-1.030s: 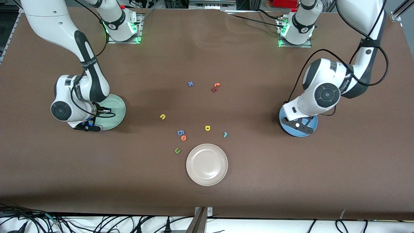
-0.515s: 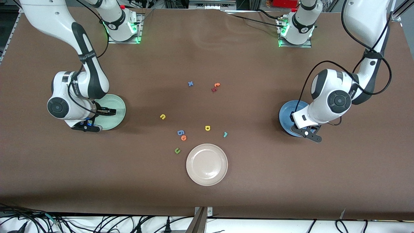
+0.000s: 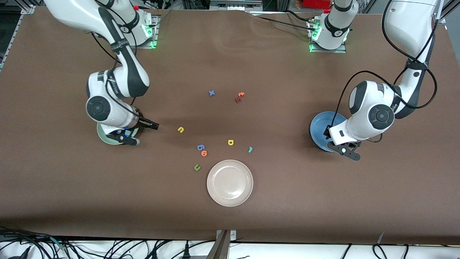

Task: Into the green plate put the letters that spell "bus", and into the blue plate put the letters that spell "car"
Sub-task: 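Release the cyan b onto the green plate with the right gripper, then grasp the yellow u with the right gripper while the left gripper reaches letters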

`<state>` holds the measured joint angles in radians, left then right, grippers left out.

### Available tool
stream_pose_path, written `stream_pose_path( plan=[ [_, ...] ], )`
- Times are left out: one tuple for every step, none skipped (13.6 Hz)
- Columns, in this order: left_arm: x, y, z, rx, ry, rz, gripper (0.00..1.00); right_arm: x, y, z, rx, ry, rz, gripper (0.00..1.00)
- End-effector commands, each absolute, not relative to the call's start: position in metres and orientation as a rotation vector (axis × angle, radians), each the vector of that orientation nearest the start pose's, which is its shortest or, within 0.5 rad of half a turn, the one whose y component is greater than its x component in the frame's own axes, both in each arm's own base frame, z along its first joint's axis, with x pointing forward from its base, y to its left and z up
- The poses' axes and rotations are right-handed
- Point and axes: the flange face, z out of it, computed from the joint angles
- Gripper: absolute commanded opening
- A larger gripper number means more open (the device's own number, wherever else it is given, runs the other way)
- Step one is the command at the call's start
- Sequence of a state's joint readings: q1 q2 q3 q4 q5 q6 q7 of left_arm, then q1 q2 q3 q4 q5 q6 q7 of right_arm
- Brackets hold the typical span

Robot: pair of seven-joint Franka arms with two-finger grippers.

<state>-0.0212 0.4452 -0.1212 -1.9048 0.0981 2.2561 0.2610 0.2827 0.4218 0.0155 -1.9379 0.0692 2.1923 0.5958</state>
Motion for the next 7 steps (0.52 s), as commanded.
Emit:
stream_pose_path(
  plan=[
    [0.616,-0.114,0.271,-3.051,0.67,0.101,1.0,0.579,0.21,0.231,-3.051,0.685,0.219,0.99],
    [0.615,-0.14,0.277,-3.051,0.653,0.08,1.0,0.575,0.226,0.223,-3.036,0.739,0.192,0.99],
    [0.614,-0.161,0.279,-3.061,0.608,0.064,1.0,0.57,0.245,0.215,-3.019,0.792,0.166,0.99],
    [0.617,-0.183,0.279,-3.078,0.532,0.049,1.0,0.564,0.262,0.204,-3.008,0.828,0.146,0.99],
    [0.616,-0.214,0.281,-3.091,0.457,0.026,1.0,0.563,0.268,0.196,-2.996,0.848,0.126,0.99],
    [0.616,-0.239,0.283,-3.105,0.386,0.006,1.0,0.562,0.269,0.189,-2.994,0.847,0.12,0.99],
    [0.615,-0.258,0.281,-3.121,0.297,0.001,1.0,0.561,0.27,0.184,-2.996,0.848,0.123,0.99]
  ],
)
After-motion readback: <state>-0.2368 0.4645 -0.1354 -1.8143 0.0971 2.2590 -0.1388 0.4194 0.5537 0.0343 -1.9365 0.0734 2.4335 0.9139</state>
